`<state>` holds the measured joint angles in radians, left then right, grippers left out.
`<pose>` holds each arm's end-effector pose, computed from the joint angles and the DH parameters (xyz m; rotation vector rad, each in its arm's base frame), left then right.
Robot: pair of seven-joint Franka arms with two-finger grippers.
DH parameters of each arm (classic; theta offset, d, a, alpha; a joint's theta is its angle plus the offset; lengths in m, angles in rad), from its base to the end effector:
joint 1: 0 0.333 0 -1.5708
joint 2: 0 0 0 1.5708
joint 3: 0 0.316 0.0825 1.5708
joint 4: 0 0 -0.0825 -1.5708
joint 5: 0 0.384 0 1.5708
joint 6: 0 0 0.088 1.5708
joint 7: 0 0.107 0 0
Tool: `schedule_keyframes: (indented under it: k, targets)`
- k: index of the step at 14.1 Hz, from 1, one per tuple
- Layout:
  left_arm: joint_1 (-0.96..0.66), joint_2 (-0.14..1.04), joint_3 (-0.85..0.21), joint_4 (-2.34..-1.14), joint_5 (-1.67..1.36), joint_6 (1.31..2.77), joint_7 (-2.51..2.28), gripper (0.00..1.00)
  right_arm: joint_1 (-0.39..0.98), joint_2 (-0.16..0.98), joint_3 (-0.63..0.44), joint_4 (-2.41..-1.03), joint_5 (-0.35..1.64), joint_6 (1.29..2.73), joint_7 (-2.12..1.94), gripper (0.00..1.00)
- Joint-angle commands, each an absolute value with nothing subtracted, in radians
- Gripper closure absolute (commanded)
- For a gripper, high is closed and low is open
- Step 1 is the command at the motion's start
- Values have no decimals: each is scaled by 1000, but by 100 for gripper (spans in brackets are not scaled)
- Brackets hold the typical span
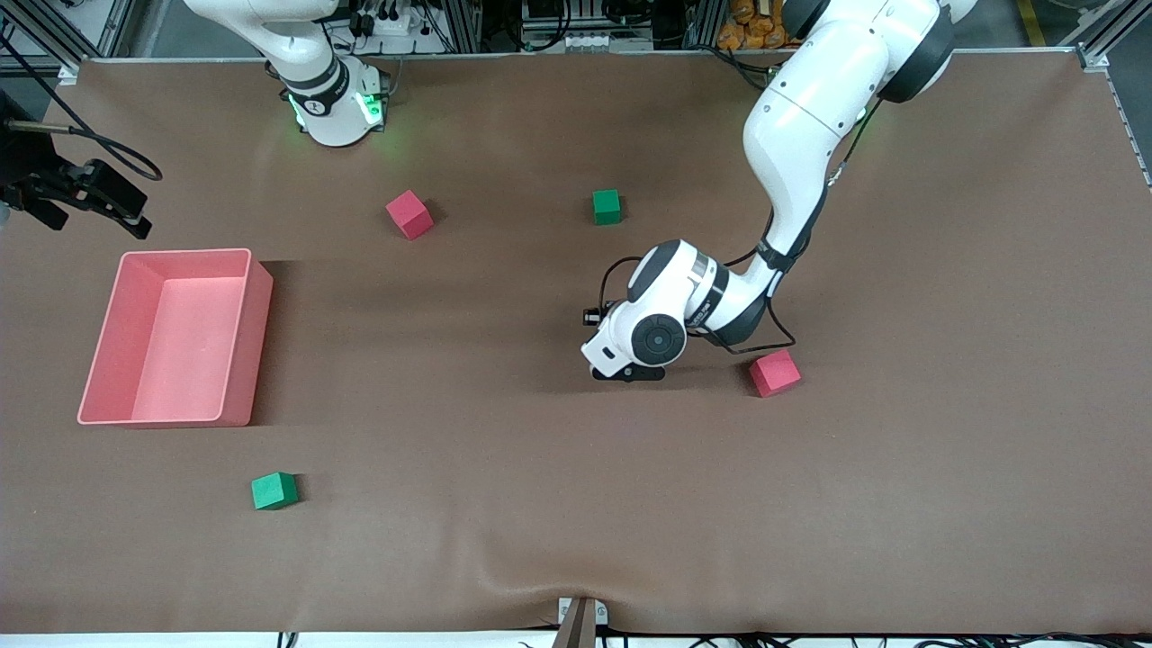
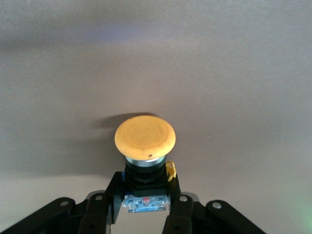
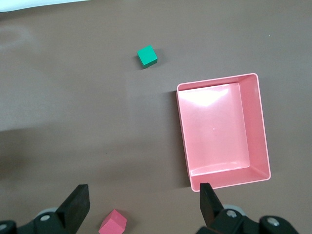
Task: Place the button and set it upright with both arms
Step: 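Grasp the button with the left gripper and lift it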
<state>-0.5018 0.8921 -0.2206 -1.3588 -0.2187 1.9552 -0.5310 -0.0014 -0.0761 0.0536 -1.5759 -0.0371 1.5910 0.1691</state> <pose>0.5392 -0.4549 0.1763 2.9313 -0.0338 -0.6599 0.5322 0.0252 0.6654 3.1018 -0.1829 0.1478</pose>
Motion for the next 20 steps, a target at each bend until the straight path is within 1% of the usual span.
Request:
schedule_keyframes:
  k: [1,6,8,13,14,17,20]
  targets:
    - [-520,858,-204,-1345,-216,1956,-538,100,-9,-63,66,-1546,-44,1571,160,0]
    - [-531,813,-206,-1345,-164,2064,-609,100,-11,-58,64,-1532,-44,1555,160,0]
    - [-567,813,-204,-1341,-121,2161,-682,100,-9,-57,66,-1528,-44,1555,160,0]
    - [-614,813,-207,-1338,56,2334,-879,100,-12,-57,64,-1528,-44,1555,161,0]
    - [-642,813,-204,-1338,98,2367,-921,100,-12,-55,64,-1528,-43,1555,161,0]
    - [-721,825,-167,-1338,259,2405,-1124,100,-12,-57,64,-1529,-44,1554,161,0]
    - [-817,836,-94,-1338,421,2410,-1326,100,-14,-57,64,-1529,-44,1554,161,0]
